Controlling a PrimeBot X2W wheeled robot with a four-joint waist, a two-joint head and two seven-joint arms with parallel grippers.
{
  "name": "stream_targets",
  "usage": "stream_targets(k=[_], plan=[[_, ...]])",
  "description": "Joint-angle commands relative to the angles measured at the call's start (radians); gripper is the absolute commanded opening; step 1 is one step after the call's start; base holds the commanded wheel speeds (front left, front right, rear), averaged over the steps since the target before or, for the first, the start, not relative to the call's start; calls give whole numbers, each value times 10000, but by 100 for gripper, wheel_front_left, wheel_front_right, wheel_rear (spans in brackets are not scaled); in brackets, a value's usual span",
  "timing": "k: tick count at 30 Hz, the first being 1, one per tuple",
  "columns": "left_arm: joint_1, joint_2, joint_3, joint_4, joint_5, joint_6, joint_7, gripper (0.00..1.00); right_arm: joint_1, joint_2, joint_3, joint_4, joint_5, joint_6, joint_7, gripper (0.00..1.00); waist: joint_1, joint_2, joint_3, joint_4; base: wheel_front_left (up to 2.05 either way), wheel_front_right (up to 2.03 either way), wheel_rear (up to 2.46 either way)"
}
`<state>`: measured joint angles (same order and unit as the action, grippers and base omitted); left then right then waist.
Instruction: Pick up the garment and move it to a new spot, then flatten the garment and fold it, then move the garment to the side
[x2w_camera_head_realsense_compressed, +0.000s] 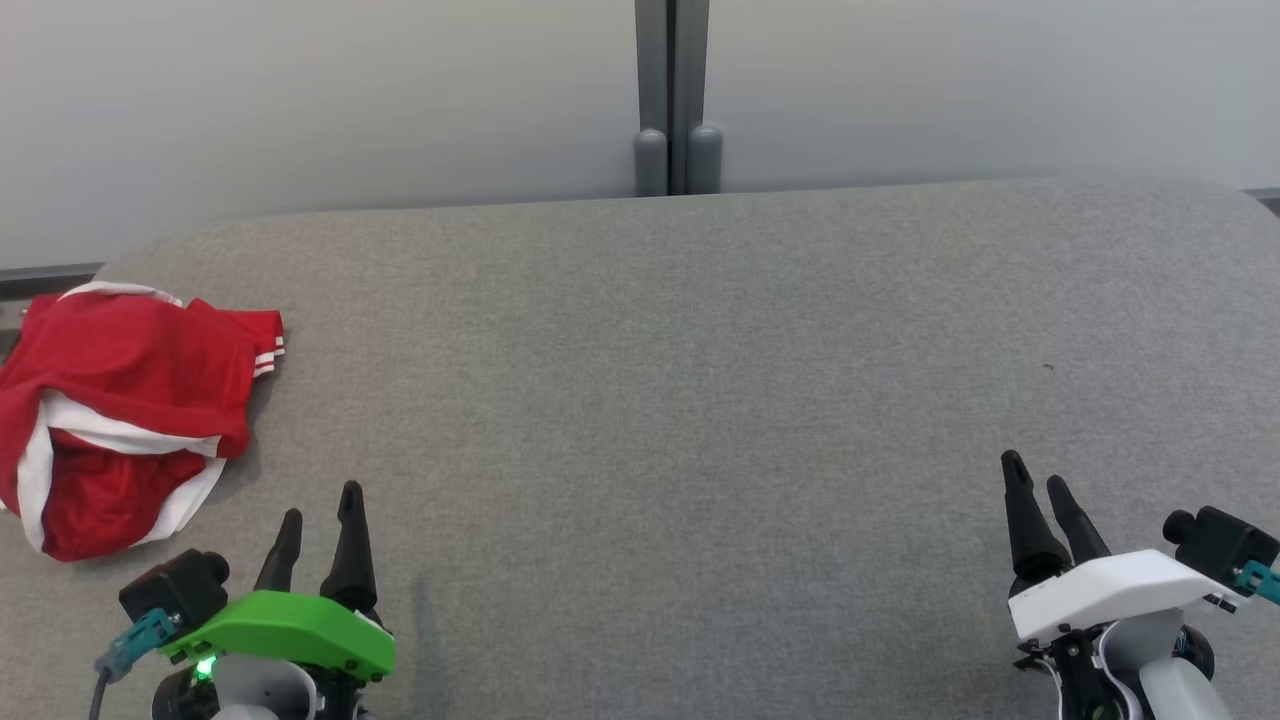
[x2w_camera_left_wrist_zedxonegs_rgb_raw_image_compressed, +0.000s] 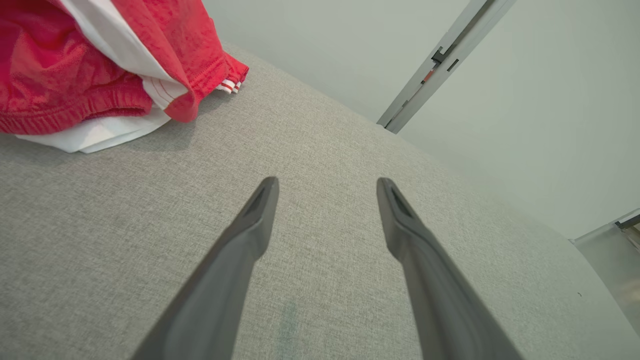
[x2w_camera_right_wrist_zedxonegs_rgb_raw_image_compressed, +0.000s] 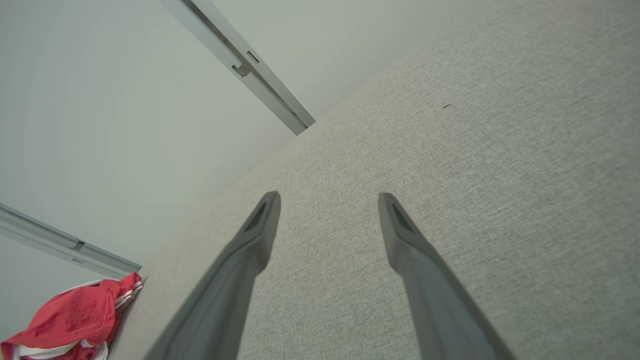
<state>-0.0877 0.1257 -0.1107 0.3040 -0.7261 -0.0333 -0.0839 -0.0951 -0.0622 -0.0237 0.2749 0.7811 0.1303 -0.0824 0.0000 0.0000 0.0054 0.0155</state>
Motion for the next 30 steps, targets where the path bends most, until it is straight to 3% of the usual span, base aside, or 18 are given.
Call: stream_targets(k=[1, 20, 27, 30], plan=[[-231, 158, -104, -133, 367, 124, -118, 100, -195, -45, -1, -110, -382, 4, -129, 100, 0, 0, -3, 2, 0, 0, 0], [-118, 579, -877, -682, 2404, 795, -660, 100, -133, 78, 214, -556, -2688, 4, -670, 100, 0, 0, 26, 74, 0, 0, 0], [-85, 698, -1116, -652, 3020, 804, -831, 100, -74, 97, 350, -545, -3450, 4, -845, 100, 0, 0, 3, 98, 0, 0, 0], [20, 615, -1136, -614, 3072, 596, -910, 100, 74, 109, 407, -151, -3812, 4, -917, 100, 0, 0, -3, 86, 0, 0, 0]])
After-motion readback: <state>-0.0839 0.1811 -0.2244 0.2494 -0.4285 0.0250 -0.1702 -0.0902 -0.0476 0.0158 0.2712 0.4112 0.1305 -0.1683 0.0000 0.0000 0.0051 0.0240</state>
